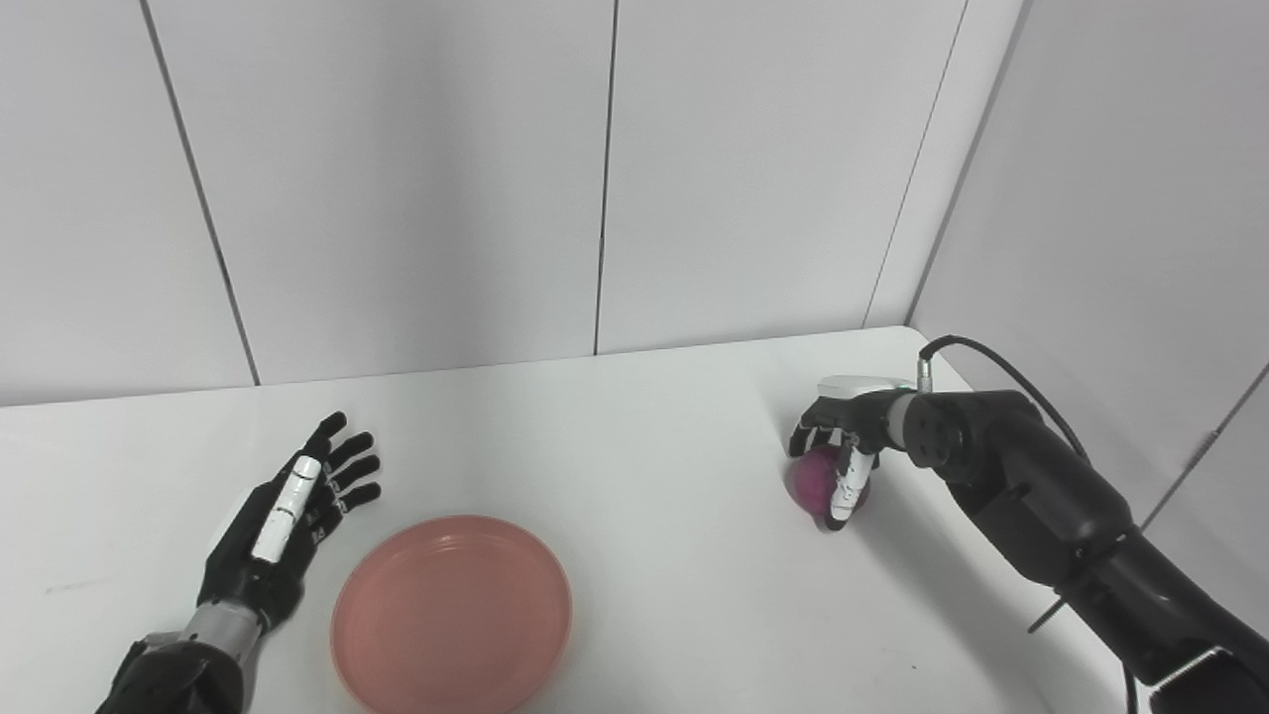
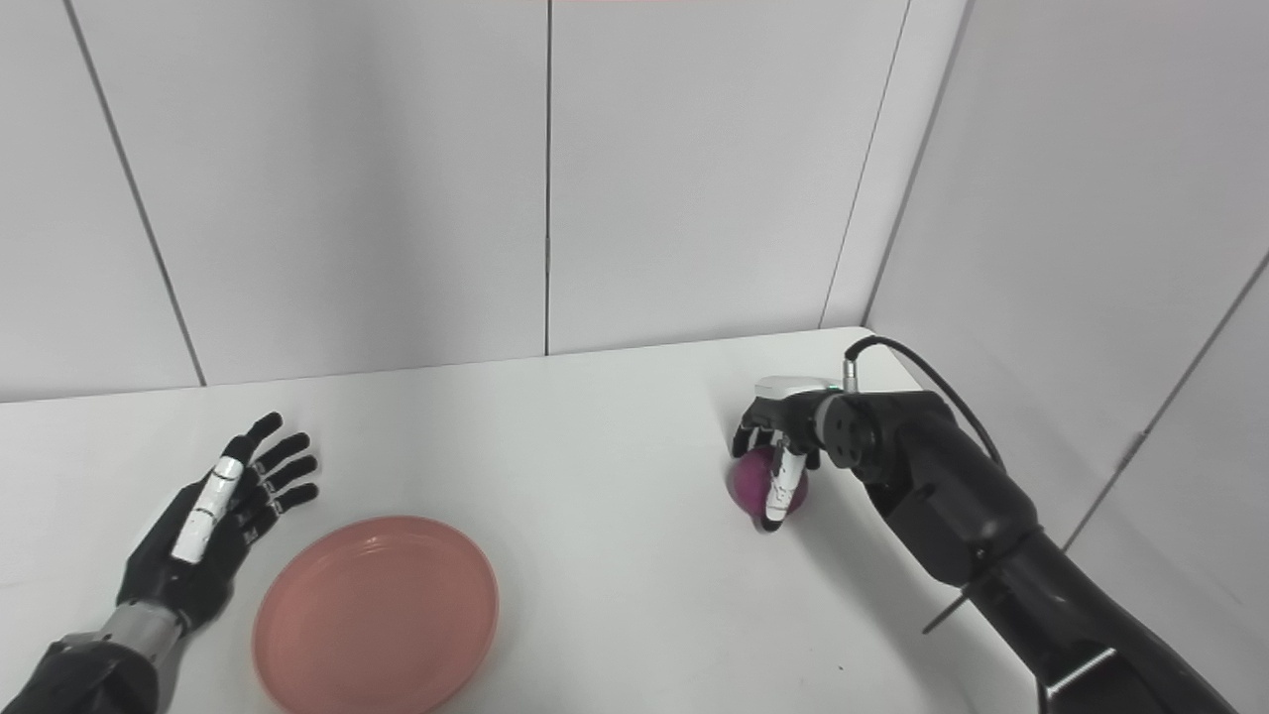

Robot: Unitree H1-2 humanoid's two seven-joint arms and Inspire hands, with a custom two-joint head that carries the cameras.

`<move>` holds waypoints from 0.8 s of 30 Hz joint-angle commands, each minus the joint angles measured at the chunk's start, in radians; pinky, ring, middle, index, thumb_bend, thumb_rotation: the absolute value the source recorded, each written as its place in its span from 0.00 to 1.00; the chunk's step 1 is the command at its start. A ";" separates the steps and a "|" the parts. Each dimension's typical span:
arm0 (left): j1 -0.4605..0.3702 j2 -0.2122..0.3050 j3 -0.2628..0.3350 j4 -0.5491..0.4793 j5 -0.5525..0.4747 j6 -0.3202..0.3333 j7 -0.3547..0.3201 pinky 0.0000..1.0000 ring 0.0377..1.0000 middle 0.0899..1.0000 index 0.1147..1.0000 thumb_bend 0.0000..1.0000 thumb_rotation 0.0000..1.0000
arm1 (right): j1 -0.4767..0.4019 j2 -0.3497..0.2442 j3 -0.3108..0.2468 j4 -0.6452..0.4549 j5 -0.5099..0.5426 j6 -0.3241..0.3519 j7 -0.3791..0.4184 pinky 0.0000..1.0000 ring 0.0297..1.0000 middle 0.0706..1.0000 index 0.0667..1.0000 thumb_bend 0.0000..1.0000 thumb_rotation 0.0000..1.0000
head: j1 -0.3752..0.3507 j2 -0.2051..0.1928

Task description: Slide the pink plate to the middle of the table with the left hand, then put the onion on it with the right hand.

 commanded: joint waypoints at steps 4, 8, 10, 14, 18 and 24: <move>0.043 0.007 -0.006 0.035 0.006 0.073 -0.001 0.83 0.87 0.88 0.92 0.63 0.75 | -0.013 -0.029 -0.009 -0.017 0.005 -0.017 -0.013 0.50 0.52 0.61 0.74 0.73 0.00 | 0.000 0.003; 0.042 0.007 -0.007 0.033 0.009 0.076 0.004 0.82 0.87 0.87 0.92 0.63 0.75 | -0.012 -0.025 -0.016 -0.009 0.014 -0.013 -0.020 0.48 0.51 0.60 0.72 0.72 0.00 | -0.002 0.003; 0.042 0.007 -0.007 0.035 0.008 0.074 0.001 0.82 0.87 0.88 0.92 0.63 0.75 | -0.011 -0.026 -0.017 -0.008 0.018 -0.017 -0.024 0.47 0.50 0.59 0.71 0.72 0.00 | -0.002 0.003; 0.039 0.007 -0.008 0.043 0.009 0.068 -0.001 0.83 0.87 0.88 0.92 0.62 0.75 | -0.010 -0.028 -0.013 -0.005 0.021 -0.018 -0.031 0.44 0.48 0.47 0.70 0.58 0.00 | -0.002 0.002; 0.040 0.008 -0.008 0.042 0.008 0.069 -0.003 0.82 0.87 0.88 0.92 0.63 0.75 | -0.005 -0.028 -0.016 -0.004 0.032 -0.022 -0.038 0.38 0.44 0.45 0.69 0.56 0.00 | -0.001 0.001; 0.040 0.010 -0.006 0.051 0.009 0.061 -0.004 0.83 0.87 0.88 0.92 0.63 0.75 | -0.006 -0.027 -0.019 -0.004 0.052 -0.021 -0.039 0.32 0.39 0.42 0.53 0.53 0.00 | -0.001 0.001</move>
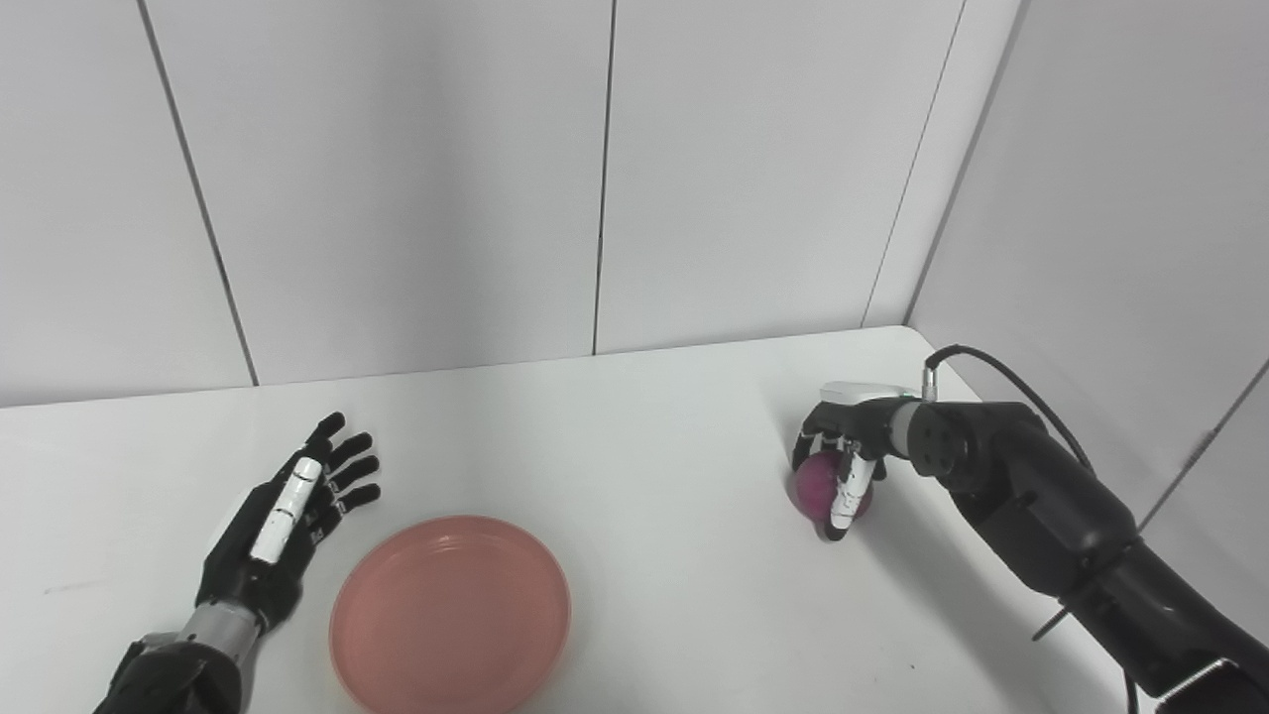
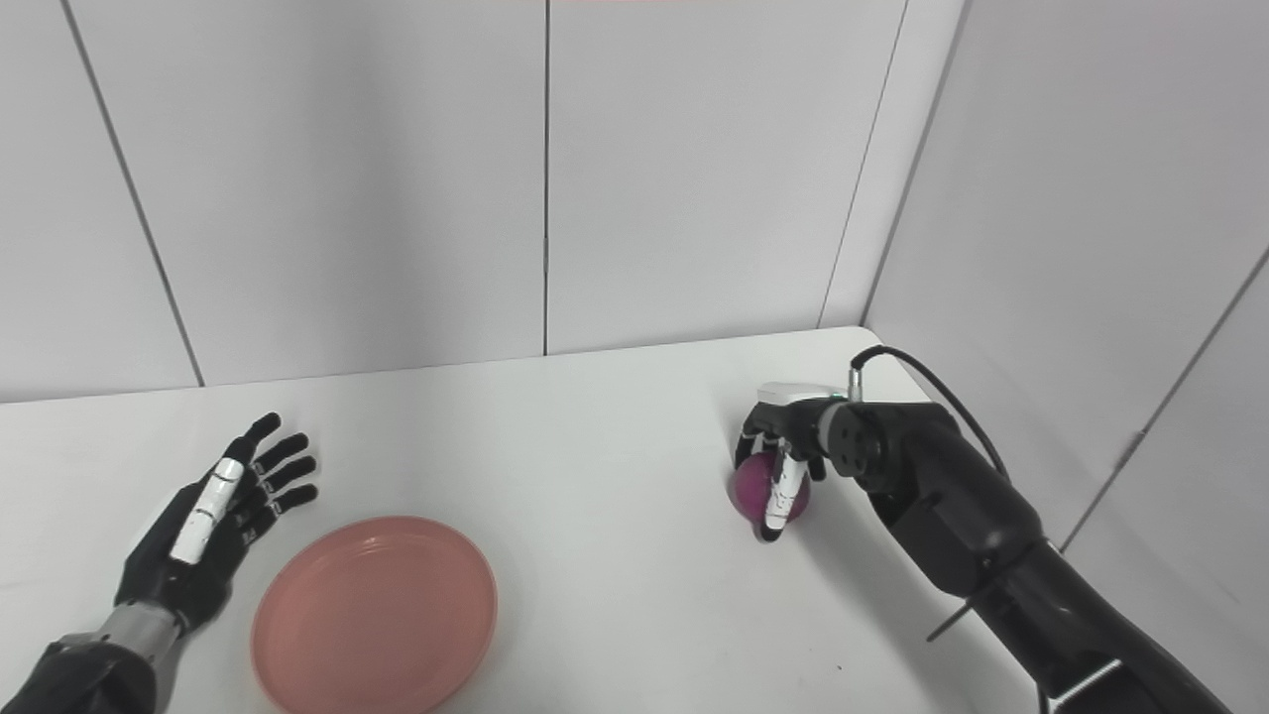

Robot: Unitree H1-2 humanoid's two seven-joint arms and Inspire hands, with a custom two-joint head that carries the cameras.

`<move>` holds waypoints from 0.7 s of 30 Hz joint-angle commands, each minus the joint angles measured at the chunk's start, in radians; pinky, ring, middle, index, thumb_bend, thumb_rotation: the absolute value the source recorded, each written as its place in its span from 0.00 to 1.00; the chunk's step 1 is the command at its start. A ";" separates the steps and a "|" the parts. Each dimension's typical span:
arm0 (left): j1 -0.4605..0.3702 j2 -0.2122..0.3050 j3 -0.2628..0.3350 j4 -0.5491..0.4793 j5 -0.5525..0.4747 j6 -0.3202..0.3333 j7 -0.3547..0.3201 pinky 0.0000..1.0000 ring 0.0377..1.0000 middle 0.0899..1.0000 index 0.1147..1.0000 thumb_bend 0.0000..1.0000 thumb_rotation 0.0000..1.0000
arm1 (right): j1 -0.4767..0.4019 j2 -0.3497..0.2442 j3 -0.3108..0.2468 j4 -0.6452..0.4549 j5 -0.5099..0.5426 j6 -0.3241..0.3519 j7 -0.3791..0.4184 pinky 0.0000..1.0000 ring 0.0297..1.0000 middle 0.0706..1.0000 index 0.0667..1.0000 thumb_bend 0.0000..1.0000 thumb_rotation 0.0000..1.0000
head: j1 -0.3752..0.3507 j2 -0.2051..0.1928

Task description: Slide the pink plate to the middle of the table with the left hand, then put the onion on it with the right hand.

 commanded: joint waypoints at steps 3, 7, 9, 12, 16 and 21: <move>0.041 0.007 -0.007 0.047 0.011 0.060 0.001 0.83 0.87 0.88 0.92 0.63 0.75 | -0.033 -0.029 -0.007 -0.013 0.009 -0.005 0.009 0.32 0.40 0.41 0.49 0.52 0.00 | 0.001 -0.001; 0.036 0.007 -0.009 0.065 0.014 0.050 -0.003 0.83 0.88 0.88 0.93 0.63 0.76 | -0.042 -0.033 -0.008 -0.021 0.015 -0.002 0.017 0.32 0.41 0.41 0.49 0.52 0.00 | 0.001 -0.002; 0.036 0.005 -0.010 0.061 0.017 0.050 -0.001 0.83 0.88 0.88 0.93 0.62 0.76 | -0.048 -0.036 -0.009 -0.022 0.016 -0.005 0.021 0.32 0.41 0.42 0.49 0.52 0.00 | 0.002 -0.004; 0.035 0.003 -0.010 0.063 0.017 0.049 0.002 0.82 0.87 0.88 0.92 0.62 0.76 | -0.056 -0.042 -0.009 -0.024 0.017 -0.017 0.027 0.33 0.42 0.43 0.47 0.53 0.00 | 0.002 -0.005; 0.032 0.001 -0.010 0.066 0.016 0.048 0.001 0.82 0.87 0.88 0.93 0.62 0.76 | -0.071 -0.050 -0.024 -0.052 0.041 -0.023 0.040 0.34 0.44 0.46 0.45 0.53 0.00 | 0.004 -0.007; 0.030 -0.003 -0.011 0.072 0.019 0.044 0.004 0.82 0.87 0.88 0.93 0.63 0.75 | -0.090 -0.058 -0.025 -0.099 0.047 -0.036 0.045 0.32 0.42 0.47 0.44 0.53 0.00 | 0.007 -0.008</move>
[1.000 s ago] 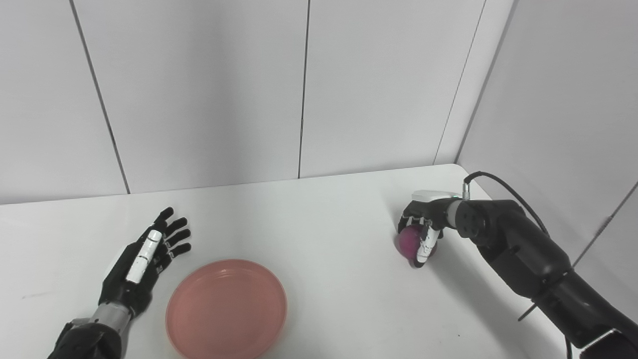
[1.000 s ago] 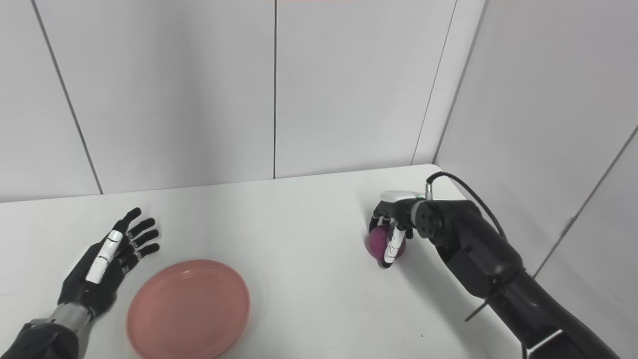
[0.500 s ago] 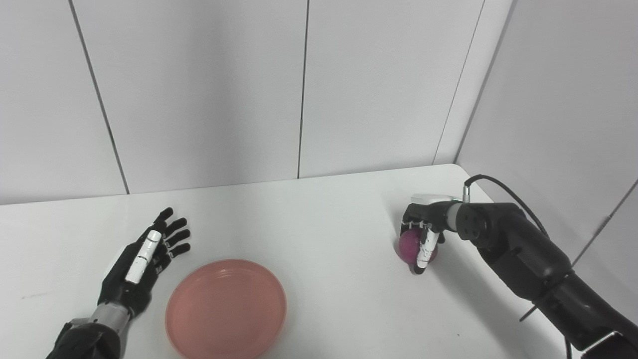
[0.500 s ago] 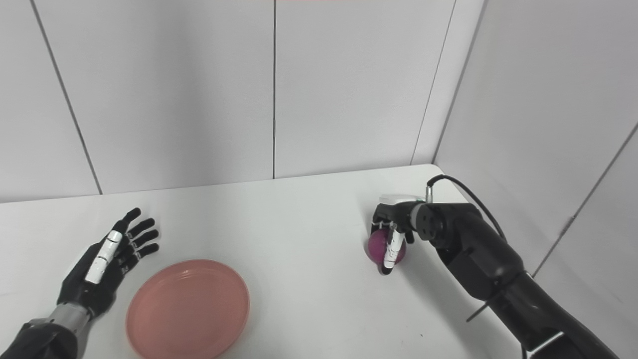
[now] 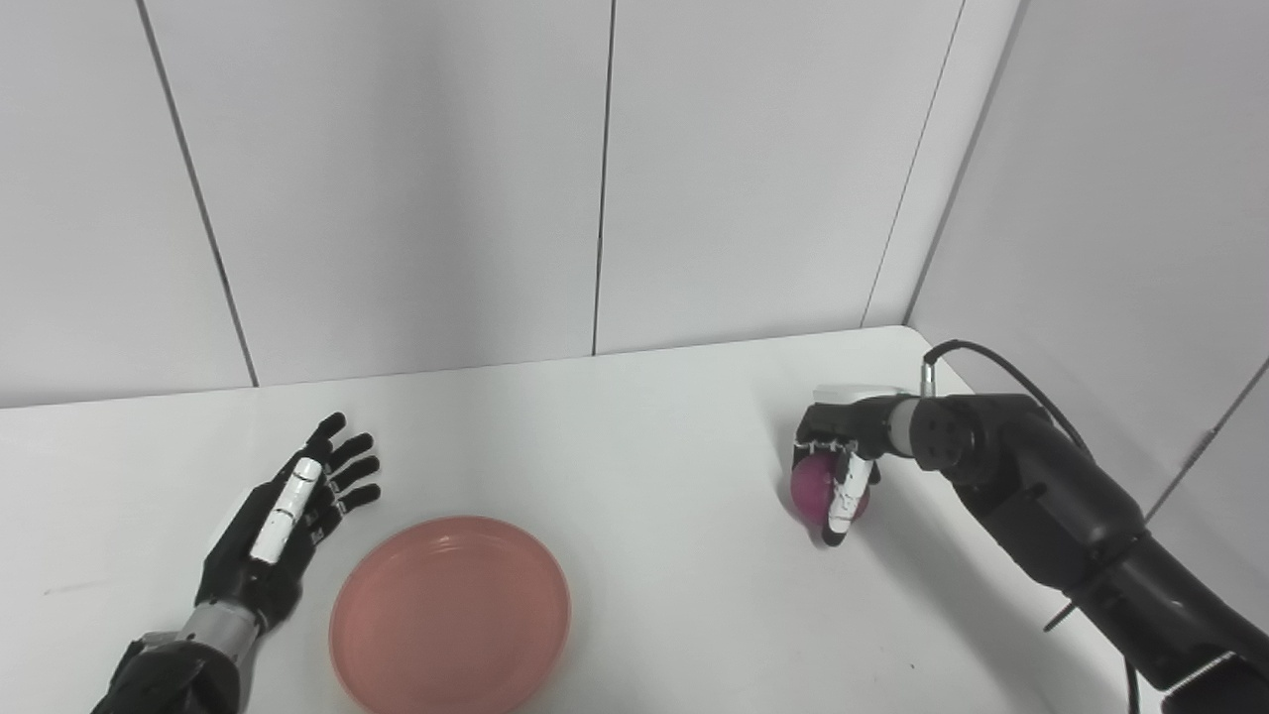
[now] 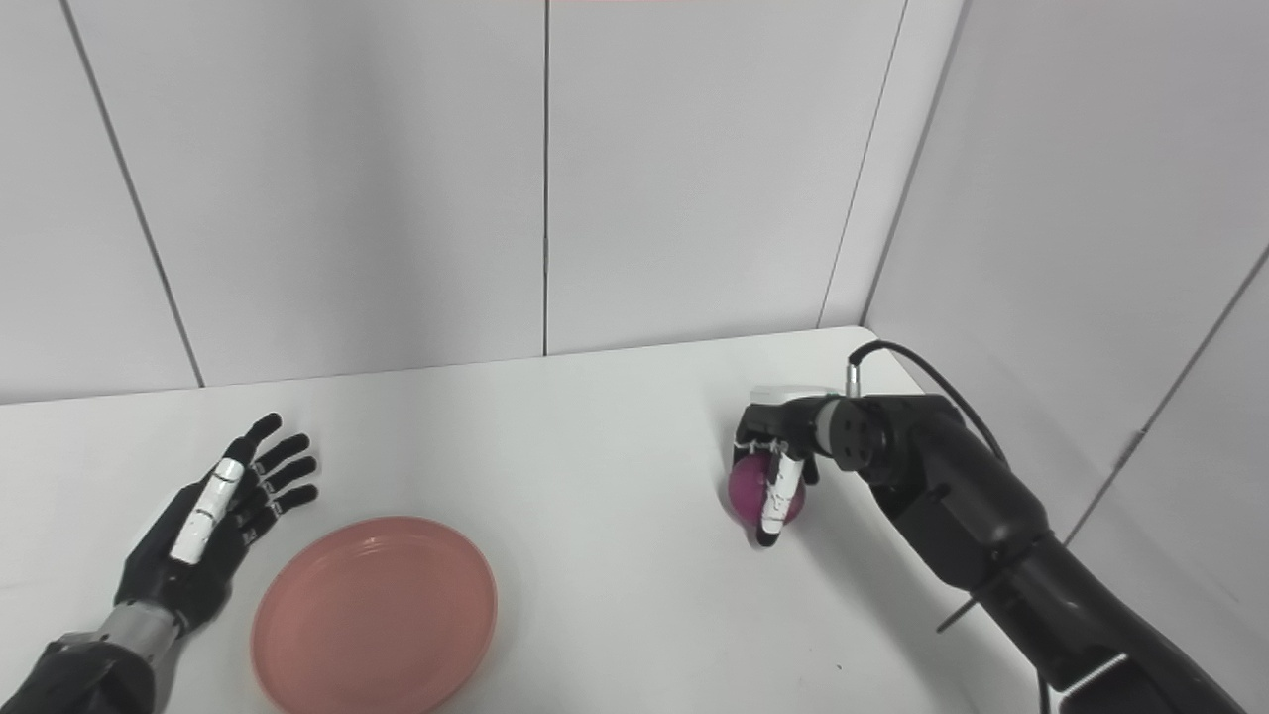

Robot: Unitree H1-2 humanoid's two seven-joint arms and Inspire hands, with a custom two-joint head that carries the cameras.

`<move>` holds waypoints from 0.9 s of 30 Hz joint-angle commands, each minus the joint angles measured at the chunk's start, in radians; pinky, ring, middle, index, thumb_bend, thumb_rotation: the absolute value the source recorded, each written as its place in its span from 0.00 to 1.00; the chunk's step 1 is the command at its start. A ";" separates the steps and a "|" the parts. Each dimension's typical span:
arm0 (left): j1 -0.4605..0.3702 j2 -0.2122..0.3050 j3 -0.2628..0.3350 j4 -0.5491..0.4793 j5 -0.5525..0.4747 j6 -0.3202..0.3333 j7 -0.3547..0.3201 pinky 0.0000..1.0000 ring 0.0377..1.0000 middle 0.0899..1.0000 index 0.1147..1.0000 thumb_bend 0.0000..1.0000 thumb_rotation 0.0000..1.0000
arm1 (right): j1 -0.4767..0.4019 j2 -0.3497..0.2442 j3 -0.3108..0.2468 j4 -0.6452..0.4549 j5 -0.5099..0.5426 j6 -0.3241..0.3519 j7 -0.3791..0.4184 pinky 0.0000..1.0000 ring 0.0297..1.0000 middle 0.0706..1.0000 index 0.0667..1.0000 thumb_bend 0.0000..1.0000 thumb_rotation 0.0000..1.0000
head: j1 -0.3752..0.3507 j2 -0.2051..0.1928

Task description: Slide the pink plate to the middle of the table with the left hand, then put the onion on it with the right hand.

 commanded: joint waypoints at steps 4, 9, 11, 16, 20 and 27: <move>0.033 -0.007 -0.012 0.063 0.022 0.054 0.016 0.82 0.87 0.87 0.92 0.64 0.75 | -0.093 -0.031 -0.010 -0.086 -0.009 -0.024 0.009 0.37 0.45 0.48 0.44 0.53 0.00 | 0.006 0.001; 0.033 -0.012 -0.016 0.063 0.028 0.056 0.021 0.81 0.86 0.88 0.93 0.64 0.75 | -0.127 -0.003 -0.005 -0.152 0.003 -0.037 0.013 0.34 0.42 0.45 0.45 0.53 0.00 | 0.018 -0.001; 0.033 -0.014 -0.017 0.069 0.029 0.054 0.021 0.81 0.86 0.88 0.93 0.64 0.75 | -0.137 0.008 -0.001 -0.175 0.000 -0.030 0.019 0.30 0.40 0.45 0.45 0.53 0.00 | 0.024 -0.001; 0.035 -0.022 -0.021 0.077 0.028 0.046 0.016 0.81 0.86 0.87 0.94 0.64 0.76 | -0.176 0.059 0.018 -0.233 -0.007 -0.024 0.030 0.31 0.39 0.44 0.46 0.53 0.00 | 0.058 -0.001; 0.036 -0.034 -0.028 0.086 0.038 0.037 0.027 0.80 0.85 0.87 0.92 0.66 0.75 | -0.199 0.091 0.035 -0.269 -0.023 -0.026 0.042 0.35 0.42 0.44 0.46 0.53 0.00 | 0.109 -0.002; 0.034 -0.069 -0.041 0.114 0.056 0.015 0.053 0.78 0.83 0.85 0.90 0.66 0.75 | -0.227 0.173 0.051 -0.317 -0.040 -0.021 0.050 0.34 0.40 0.39 0.48 0.53 0.00 | 0.231 -0.001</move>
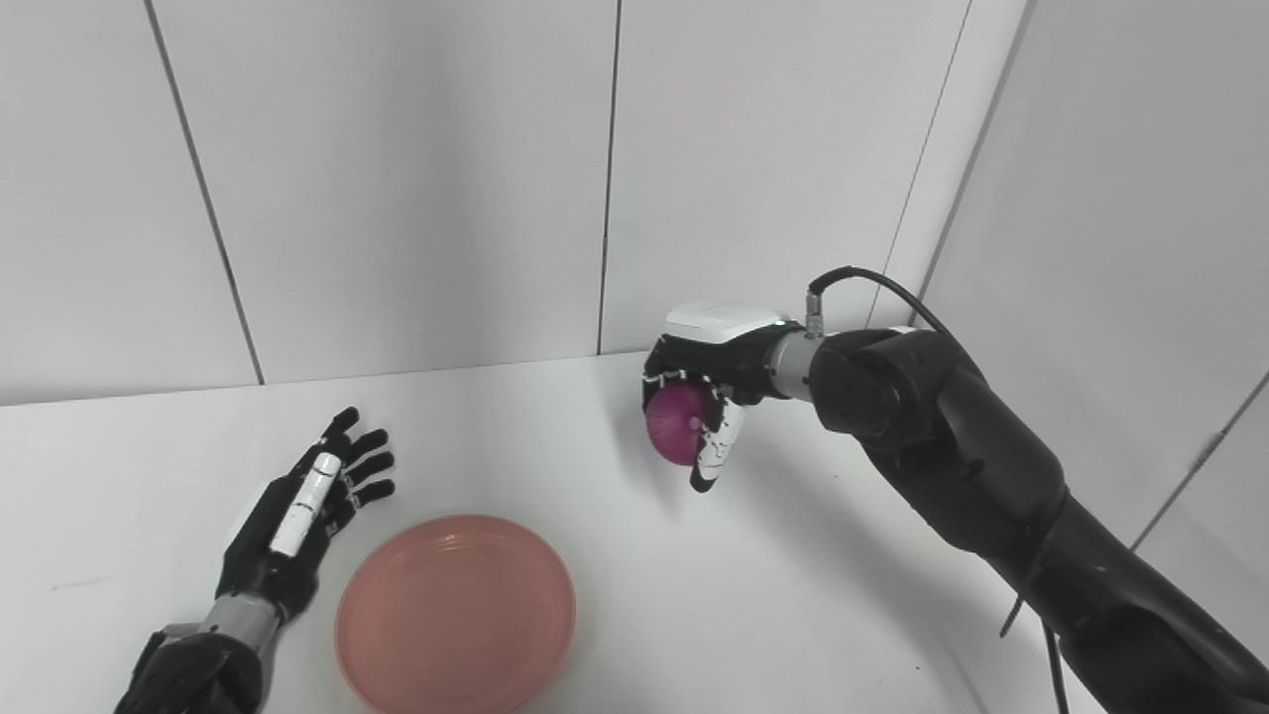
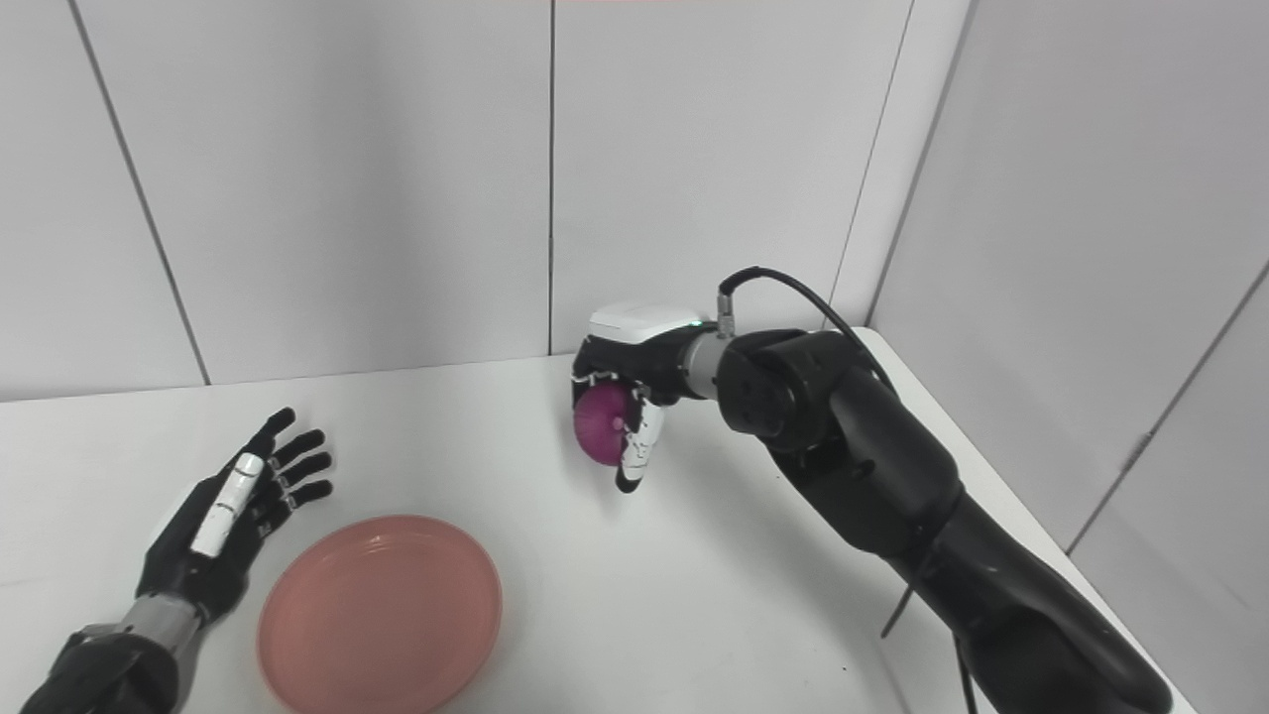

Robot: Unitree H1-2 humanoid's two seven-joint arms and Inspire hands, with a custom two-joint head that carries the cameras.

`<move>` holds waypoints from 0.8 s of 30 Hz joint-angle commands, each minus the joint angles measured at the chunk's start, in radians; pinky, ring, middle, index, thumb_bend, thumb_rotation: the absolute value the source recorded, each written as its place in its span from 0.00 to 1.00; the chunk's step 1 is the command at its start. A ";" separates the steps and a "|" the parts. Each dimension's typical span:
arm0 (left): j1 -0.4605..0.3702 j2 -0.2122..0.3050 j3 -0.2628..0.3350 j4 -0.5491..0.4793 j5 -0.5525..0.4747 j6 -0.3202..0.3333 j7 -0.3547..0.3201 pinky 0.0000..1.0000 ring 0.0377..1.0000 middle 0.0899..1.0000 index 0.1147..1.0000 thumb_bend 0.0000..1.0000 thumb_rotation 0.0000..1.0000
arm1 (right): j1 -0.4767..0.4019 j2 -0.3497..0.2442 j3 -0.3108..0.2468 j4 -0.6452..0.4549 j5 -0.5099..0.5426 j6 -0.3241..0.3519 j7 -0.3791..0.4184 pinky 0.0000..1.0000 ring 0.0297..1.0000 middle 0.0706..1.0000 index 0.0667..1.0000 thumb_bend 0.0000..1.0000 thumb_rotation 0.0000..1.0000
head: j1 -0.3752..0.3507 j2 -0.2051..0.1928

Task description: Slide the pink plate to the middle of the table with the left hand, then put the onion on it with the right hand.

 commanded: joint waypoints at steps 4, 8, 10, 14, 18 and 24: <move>0.042 -0.042 -0.033 0.108 0.042 0.024 0.026 0.76 0.82 0.84 0.89 0.69 0.74 | -0.072 0.037 -0.016 -0.037 0.009 -0.044 -0.025 0.35 0.41 0.40 0.48 0.53 0.00 | 0.066 -0.001; 0.033 -0.064 -0.038 0.141 0.049 -0.008 0.038 0.74 0.82 0.83 0.88 0.72 0.73 | -0.077 0.059 -0.018 -0.041 0.025 -0.094 -0.039 0.41 0.47 0.44 0.46 0.53 0.00 | 0.127 0.000; 0.028 -0.072 -0.045 0.162 0.055 -0.030 0.041 0.74 0.82 0.83 0.88 0.73 0.73 | -0.077 0.066 -0.022 -0.041 0.036 -0.115 -0.044 0.43 0.49 0.46 0.45 0.53 0.00 | 0.159 0.002; 0.018 -0.092 -0.055 0.194 0.068 -0.052 0.051 0.75 0.82 0.85 0.89 0.74 0.75 | -0.073 0.076 -0.029 -0.037 0.060 -0.154 -0.056 0.41 0.46 0.45 0.45 0.53 0.00 | 0.224 0.003; 0.003 -0.108 -0.057 0.235 0.073 -0.080 0.057 0.75 0.82 0.85 0.90 0.74 0.75 | -0.075 0.086 -0.023 -0.018 0.083 -0.194 -0.064 0.35 0.40 0.42 0.46 0.53 0.00 | 0.285 0.007; -0.013 -0.123 -0.054 0.273 0.083 -0.112 0.069 0.73 0.80 0.83 0.88 0.78 0.75 | -0.072 0.109 -0.006 0.013 0.091 -0.231 -0.064 0.34 0.40 0.42 0.46 0.53 0.00 | 0.336 0.005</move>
